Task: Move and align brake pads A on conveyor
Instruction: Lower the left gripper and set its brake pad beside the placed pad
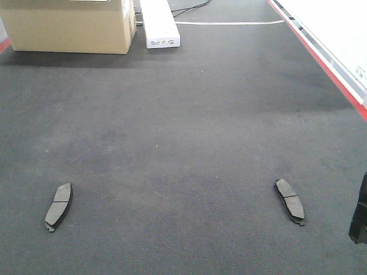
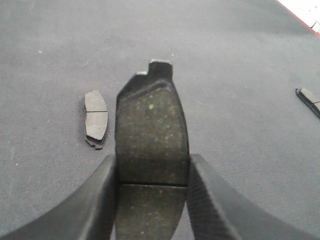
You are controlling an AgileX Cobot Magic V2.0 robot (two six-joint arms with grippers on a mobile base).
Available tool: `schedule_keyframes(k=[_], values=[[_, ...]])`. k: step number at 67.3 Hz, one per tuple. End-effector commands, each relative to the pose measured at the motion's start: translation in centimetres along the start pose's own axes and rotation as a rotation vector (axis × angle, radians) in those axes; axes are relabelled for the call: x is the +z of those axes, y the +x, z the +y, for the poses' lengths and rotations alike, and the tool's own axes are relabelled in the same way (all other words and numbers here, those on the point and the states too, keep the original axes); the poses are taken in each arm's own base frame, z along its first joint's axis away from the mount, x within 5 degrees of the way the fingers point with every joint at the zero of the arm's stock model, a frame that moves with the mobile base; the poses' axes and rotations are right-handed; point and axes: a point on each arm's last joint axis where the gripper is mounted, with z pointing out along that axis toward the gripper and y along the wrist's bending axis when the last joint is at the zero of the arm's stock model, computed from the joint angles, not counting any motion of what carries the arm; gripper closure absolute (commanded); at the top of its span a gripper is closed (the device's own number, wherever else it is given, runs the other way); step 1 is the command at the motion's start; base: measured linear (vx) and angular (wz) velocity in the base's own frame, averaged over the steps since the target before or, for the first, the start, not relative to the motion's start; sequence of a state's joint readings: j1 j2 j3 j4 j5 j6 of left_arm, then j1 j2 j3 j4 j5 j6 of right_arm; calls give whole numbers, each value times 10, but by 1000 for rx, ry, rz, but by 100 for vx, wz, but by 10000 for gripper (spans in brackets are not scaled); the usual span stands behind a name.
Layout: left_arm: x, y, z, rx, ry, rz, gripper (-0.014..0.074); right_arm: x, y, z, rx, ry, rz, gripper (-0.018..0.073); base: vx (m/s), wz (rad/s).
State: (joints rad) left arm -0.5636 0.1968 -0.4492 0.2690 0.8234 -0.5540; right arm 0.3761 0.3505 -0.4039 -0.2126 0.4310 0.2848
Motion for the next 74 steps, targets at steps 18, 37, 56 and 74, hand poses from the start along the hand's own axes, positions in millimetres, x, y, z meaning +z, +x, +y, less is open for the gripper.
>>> schedule_keyframes(k=[18,37,56,74], values=[[23,-49,-26,43,44,-47,594,-4,-19,2,-20,-19,-124,566,0,0],[110,-91,-64,63,3,144,585,-4,-19,2,-20,-19,-124,566,0,0],[203,-91,-85,27,-62,317,573,-4,-19,2,-20,-19,-124,566,0,0],[267,-69,-91,-41,-128,435,552,-4,-19,2,-20,-19,-124,566,0,0]])
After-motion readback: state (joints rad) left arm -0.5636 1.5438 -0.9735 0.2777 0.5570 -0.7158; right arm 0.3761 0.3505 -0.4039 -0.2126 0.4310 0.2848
